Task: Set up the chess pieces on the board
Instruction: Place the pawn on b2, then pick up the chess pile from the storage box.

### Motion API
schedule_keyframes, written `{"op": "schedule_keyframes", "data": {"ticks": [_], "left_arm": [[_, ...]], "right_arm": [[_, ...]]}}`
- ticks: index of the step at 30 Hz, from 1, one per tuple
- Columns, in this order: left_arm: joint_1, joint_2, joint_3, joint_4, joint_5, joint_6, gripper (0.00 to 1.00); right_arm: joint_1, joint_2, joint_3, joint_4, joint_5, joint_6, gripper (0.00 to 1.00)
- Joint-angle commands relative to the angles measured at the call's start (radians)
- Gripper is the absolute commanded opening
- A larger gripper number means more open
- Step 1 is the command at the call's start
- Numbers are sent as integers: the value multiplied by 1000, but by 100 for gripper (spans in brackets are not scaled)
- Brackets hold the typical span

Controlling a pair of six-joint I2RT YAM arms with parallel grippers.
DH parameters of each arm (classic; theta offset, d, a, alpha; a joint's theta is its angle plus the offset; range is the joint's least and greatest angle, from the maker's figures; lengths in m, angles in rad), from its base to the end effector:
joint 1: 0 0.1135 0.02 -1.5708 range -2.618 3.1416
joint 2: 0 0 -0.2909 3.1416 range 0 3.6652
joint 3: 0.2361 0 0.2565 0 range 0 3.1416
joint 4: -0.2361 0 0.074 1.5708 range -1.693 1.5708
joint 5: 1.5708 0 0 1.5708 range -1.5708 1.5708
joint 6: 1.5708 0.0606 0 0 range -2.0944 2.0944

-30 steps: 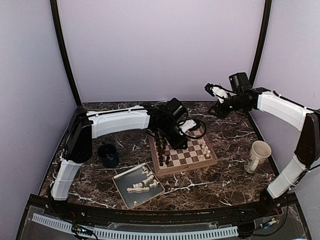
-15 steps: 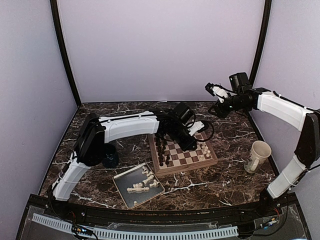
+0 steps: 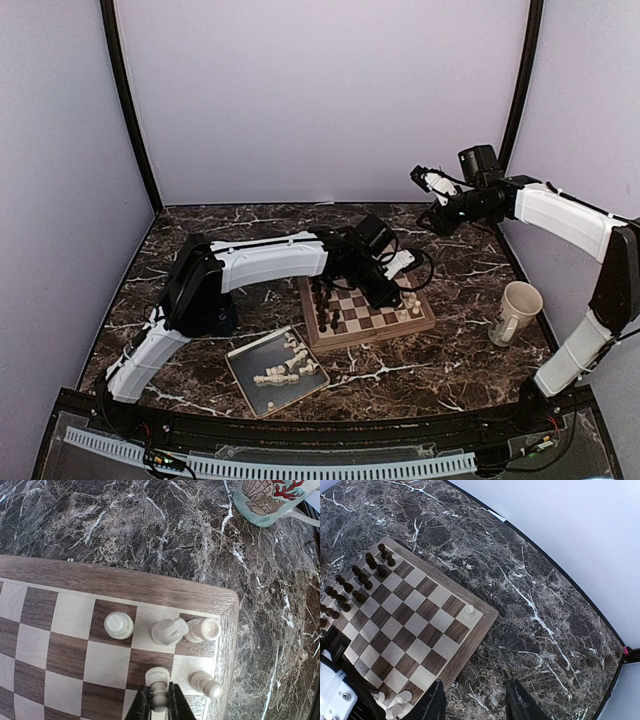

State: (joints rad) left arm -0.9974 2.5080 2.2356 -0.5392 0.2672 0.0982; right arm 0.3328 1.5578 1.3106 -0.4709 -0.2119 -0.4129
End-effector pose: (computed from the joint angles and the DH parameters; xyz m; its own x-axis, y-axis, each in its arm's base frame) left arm 0.3131 -0.5143 0.1803 -0.3025 0.6428 -0.7038 0.9431 0.3090 -0.1231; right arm 0.3484 0.1339 0.3139 -0.3814 -0.5469 -0.7453 -0.6792 0.7127 -0.1754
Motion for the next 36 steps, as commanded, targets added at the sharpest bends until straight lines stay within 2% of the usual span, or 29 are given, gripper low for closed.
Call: {"op": "schedule_keyframes", "data": {"ticks": [1, 15, 21, 24, 28, 34, 36], "left_arm": [[-4, 2, 34, -1, -18, -9, 10], [-4, -6, 45, -9, -19, -13, 31], [-4, -108, 27, -76, -43, -9, 36], [-4, -256, -106, -91, -92, -8, 37], [-4, -501, -424, -57, -138, -2, 33], [-4, -763, -746, -173, -228, -35, 30], [-4, -819, -836, -212, -219, -51, 30]], "right_arm": [[-3, -25, -13, 26, -1, 5, 42], [-3, -22, -14, 23, -8, 4, 43], [-4, -27, -16, 23, -10, 4, 43], [-4, -31, -19, 25, -11, 2, 43], [-5, -34, -18, 23, -18, -1, 43], [-5, -32, -16, 19, -35, 1, 43], [-4, -30, -14, 18, -40, 0, 43]]}}
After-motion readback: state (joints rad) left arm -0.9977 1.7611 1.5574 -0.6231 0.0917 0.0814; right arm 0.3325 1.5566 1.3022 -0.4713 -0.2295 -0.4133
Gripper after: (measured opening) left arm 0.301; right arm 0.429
